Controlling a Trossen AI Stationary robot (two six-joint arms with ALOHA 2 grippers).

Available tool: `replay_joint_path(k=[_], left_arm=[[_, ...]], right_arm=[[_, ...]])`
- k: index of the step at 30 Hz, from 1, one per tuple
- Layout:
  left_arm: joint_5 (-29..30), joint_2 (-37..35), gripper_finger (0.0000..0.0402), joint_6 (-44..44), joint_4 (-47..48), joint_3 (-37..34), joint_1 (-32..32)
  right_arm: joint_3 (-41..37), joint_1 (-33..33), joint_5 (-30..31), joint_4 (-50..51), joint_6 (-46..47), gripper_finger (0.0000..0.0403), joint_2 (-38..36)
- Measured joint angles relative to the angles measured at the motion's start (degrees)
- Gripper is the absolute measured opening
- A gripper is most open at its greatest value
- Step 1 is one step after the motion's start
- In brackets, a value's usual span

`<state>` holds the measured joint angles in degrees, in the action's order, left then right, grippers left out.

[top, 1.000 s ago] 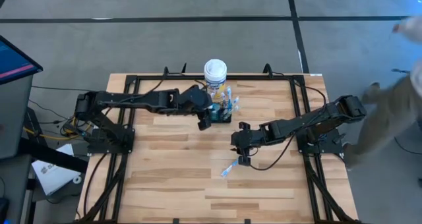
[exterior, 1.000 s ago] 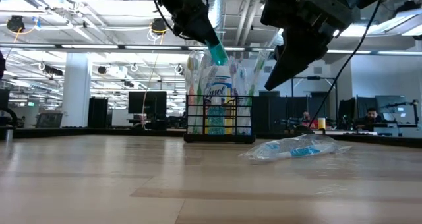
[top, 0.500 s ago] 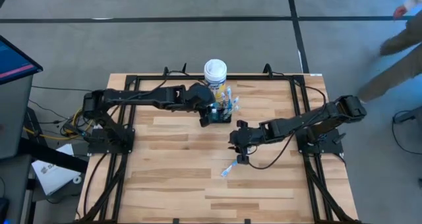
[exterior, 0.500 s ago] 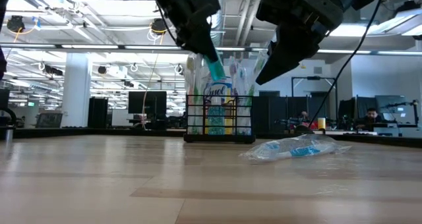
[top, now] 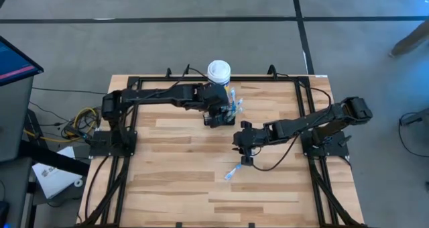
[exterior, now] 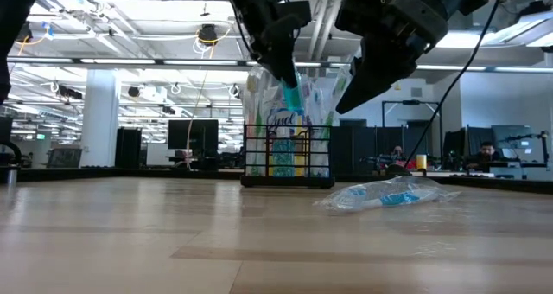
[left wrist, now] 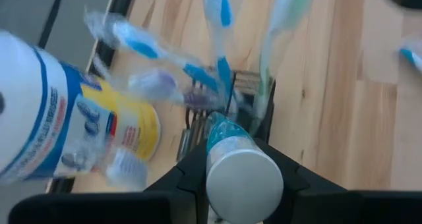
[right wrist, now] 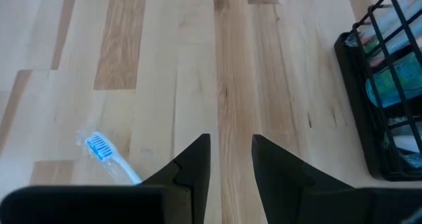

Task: Pick & Place toothbrushing station
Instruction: Put the blue mouthwash bottle into the black wire organizer

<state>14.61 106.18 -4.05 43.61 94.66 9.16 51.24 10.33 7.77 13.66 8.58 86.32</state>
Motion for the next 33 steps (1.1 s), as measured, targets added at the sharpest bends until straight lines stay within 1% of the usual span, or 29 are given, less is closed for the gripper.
replay_joint_path(k=[3, 6, 8, 12, 15, 19, 23, 26, 28, 30, 33], left_arm=[[-0.02, 1.53, 0.008, -0.96, 1.29, 2.54, -0.05], [-0.8, 2.47, 0.008, -1.69, 2.3, 3.66, 0.18], [-2.03, 2.52, 0.008, -1.74, 3.19, 3.84, 0.34], [-2.42, 2.44, 0.008, -1.76, 3.5, 3.99, 1.13], [-4.22, 2.44, 0.008, -1.55, 3.76, 3.99, 2.14], [-4.51, 2.44, 0.008, -1.2, 4.82, 4.37, 3.14], [-6.07, 2.65, 0.008, -0.19, 6.08, 6.98, 3.61], [-6.14, 3.65, 0.008, -0.01, 8.36, 8.88, 3.6], [-7.1, 4.88, 0.008, 0.02, 8.19, 10.33, 3.58], [-8.1, 6.66, 0.008, 0.03, 10.95, 12.15, 3.58], [-7.53, 10.72, 0.008, 0.2, 15.64, 16.3, 3.47]], right_arm=[[0.0, 0.0, 0.0, 0.01, 0.0, 0.0102, 0.0], [0.0, 0.02, 0.0, 0.02, 0.0, 0.0102, 0.0], [0.0, 0.04, 0.0, 0.0, 0.0, 0.0102, 0.0], [0.0, 0.04, 0.0, -0.02, 0.0, 0.0102, 0.0], [0.0, 0.04, 0.0, -0.02, 0.0, 0.0102, 0.0], [0.0, 0.04, 0.0, -0.05, 0.0, 0.0102, 0.0], [0.0, -0.01, 0.0, -0.54, -0.2, 0.0102, 0.0], [0.0, -0.33, -0.01, -0.67, -0.17, 0.0102, 0.0], [0.0, -0.33, -0.01, -0.69, -0.17, 0.0102, 0.02], [0.0, -0.33, 0.0, -0.86, -0.17, 0.0102, 0.02], [0.0, -0.33, 0.0, -0.84, -0.17, 0.0102, 0.04]])
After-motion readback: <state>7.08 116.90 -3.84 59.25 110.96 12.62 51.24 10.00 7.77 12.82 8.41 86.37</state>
